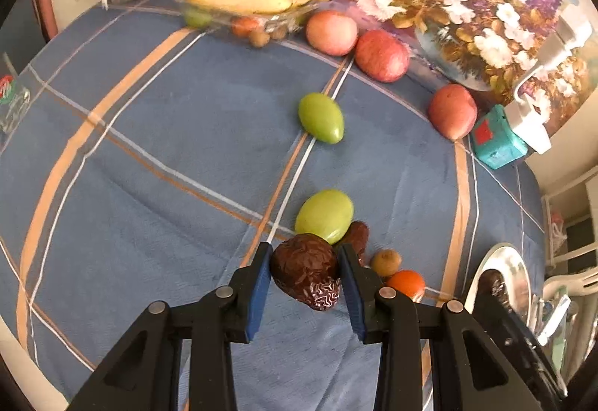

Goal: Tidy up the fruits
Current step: 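Carry both held dates over the steel bowl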

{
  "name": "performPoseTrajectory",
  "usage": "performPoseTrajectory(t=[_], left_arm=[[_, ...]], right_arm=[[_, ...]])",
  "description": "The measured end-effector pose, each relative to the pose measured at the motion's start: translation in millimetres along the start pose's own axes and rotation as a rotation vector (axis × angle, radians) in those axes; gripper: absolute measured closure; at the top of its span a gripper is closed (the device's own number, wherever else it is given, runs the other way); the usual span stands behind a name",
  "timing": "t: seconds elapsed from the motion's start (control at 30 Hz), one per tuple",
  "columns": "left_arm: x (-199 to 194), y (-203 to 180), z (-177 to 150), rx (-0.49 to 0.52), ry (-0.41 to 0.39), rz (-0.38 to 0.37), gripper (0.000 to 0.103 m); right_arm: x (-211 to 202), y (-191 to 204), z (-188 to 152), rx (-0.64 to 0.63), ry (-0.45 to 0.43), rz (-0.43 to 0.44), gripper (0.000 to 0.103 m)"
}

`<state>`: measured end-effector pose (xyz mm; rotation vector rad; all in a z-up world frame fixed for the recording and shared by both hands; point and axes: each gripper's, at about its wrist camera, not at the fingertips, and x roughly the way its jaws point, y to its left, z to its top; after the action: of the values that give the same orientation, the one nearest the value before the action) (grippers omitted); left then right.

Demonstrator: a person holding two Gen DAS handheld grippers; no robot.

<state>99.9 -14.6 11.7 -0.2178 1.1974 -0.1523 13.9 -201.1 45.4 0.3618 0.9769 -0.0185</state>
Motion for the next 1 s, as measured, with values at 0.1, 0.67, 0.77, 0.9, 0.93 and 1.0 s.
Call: performPoseTrajectory(t=[0.1, 0.67, 0.77, 0.9, 0.93, 1.0], left_arm=[[-3.0, -9.8, -1.5, 0.015, -0.006, -0.015, 0.064], [3.3, -144.7, -50.0, 0.369, 0.061, -0.123, 0.065], [10.2, -168.9, -55.0, 0.429, 0.052, -0.128, 0.064], [22.5, -191.8, -59.1, 0.475, 0.039, -0.164, 0.064], [26.3, -197.4, -59.9, 0.486, 0.035, -0.172, 0.064], [32.5, -204.9, -61.1, 0.503, 0.027, -0.171, 0.064]], right_arm=[[2.7, -15.3, -1.2, 0.042, 0.009, 0.004, 0.056], [-49.0, -165.8, -23.5, 0.385, -0.075, -0.279, 0.056], [-55.5, -186.8, -29.4, 0.443, -0.085, -0.299, 0.056], [-53.5, -196.8, -31.9, 0.464, -0.082, -0.286, 0.056], [-51.8, -195.6, -31.0, 0.463, -0.080, -0.283, 0.056], [-45.9, -195.5, -28.7, 0.453, -0.074, -0.276, 0.056]])
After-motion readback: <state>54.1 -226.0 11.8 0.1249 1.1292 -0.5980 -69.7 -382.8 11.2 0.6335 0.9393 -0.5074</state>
